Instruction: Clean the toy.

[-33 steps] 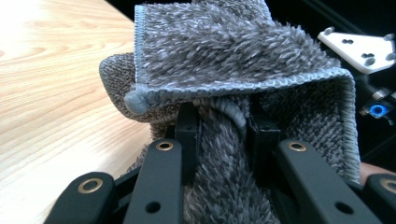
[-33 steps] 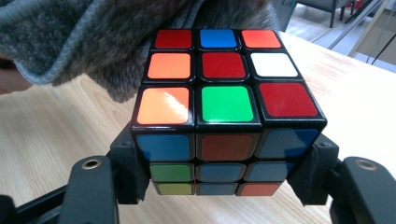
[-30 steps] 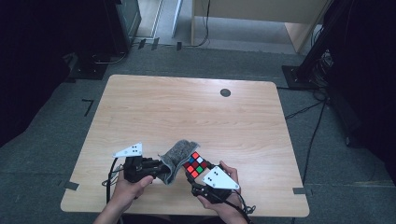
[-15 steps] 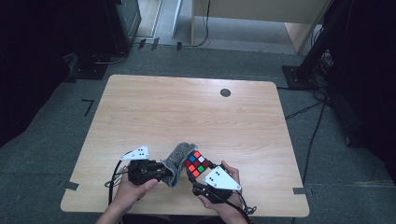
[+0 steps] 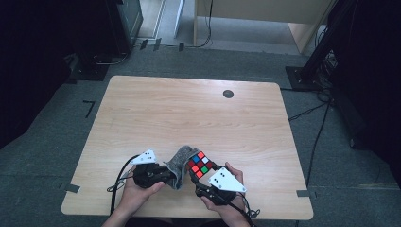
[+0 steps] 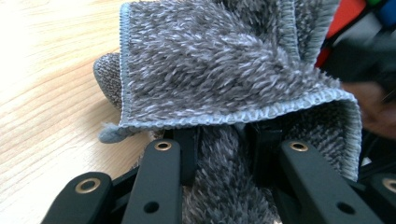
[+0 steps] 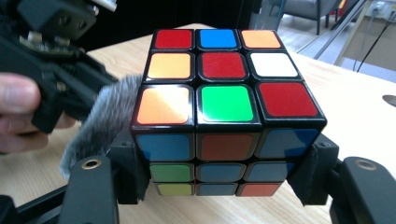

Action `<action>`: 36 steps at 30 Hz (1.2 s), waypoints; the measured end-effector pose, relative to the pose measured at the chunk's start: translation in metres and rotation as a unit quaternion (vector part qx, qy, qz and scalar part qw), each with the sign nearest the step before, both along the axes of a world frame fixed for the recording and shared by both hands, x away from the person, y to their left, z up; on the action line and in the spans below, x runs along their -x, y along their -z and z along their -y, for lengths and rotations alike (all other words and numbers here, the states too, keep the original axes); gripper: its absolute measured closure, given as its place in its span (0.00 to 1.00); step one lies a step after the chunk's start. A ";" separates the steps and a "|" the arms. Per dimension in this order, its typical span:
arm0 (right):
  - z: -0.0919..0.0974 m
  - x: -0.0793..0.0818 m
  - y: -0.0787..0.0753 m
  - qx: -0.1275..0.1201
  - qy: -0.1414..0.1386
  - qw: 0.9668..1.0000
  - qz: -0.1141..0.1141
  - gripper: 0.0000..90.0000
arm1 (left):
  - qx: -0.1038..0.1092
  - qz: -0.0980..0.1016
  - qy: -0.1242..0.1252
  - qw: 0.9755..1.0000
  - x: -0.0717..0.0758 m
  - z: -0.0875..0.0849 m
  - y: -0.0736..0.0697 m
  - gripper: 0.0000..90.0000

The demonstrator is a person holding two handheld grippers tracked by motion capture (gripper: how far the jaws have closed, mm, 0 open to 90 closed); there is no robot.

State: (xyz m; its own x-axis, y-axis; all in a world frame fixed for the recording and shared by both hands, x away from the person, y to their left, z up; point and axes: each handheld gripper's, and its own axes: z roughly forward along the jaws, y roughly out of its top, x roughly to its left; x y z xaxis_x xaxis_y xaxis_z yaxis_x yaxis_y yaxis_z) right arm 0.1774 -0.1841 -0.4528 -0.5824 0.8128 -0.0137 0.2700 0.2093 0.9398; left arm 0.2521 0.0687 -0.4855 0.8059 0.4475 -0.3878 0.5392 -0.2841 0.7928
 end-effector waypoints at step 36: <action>0.005 -0.001 -0.005 -0.042 0.004 0.999 -0.005 0.39 | -0.018 0.162 0.055 0.985 0.029 0.023 -0.009 0.79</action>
